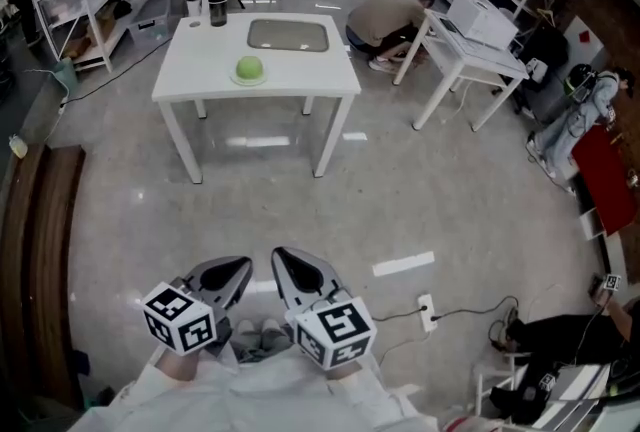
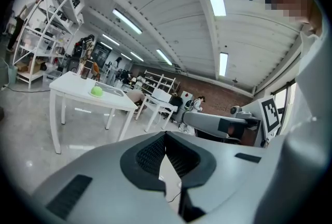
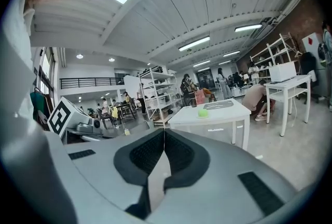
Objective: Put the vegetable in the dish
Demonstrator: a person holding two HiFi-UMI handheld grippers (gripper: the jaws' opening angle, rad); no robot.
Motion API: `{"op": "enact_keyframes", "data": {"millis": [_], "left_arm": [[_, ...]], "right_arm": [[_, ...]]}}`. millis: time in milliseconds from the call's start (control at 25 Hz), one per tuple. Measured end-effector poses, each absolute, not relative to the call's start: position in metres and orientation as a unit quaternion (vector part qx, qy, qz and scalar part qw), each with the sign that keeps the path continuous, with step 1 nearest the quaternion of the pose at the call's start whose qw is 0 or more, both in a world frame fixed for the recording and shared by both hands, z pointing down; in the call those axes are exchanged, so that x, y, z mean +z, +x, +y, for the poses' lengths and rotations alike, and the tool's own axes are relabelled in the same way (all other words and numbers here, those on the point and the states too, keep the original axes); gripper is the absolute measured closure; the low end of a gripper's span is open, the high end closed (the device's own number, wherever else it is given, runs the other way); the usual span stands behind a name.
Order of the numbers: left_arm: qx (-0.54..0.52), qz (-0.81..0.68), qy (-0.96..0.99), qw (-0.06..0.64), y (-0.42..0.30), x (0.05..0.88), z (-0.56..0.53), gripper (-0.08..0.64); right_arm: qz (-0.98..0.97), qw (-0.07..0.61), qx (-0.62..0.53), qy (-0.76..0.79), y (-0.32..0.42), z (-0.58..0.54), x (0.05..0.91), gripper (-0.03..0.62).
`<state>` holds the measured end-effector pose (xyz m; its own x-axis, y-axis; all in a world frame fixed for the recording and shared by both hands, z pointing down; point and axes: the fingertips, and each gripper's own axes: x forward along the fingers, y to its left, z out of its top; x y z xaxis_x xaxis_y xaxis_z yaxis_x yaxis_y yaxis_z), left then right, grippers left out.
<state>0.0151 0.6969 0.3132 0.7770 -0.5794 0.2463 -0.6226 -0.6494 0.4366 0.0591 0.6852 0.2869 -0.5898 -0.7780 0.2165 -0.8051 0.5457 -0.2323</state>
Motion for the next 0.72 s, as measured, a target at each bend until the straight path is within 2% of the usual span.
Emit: {"op": "enact_keyframes", "data": {"millis": [400,720], "left_arm": [[0.007,-0.369,0.886,0.281,0.025,0.331,0.682,0.552],[0.015,-0.370,0.885,0.282,0.023,0.339,0.618,0.552]], "right_arm": [[-0.879,0.051,0.172,0.441,0.080,0.675,0.307,0.578],[-0.880,0.049,0.178,0.437,0.071,0.612,0.314,0.577]]}}
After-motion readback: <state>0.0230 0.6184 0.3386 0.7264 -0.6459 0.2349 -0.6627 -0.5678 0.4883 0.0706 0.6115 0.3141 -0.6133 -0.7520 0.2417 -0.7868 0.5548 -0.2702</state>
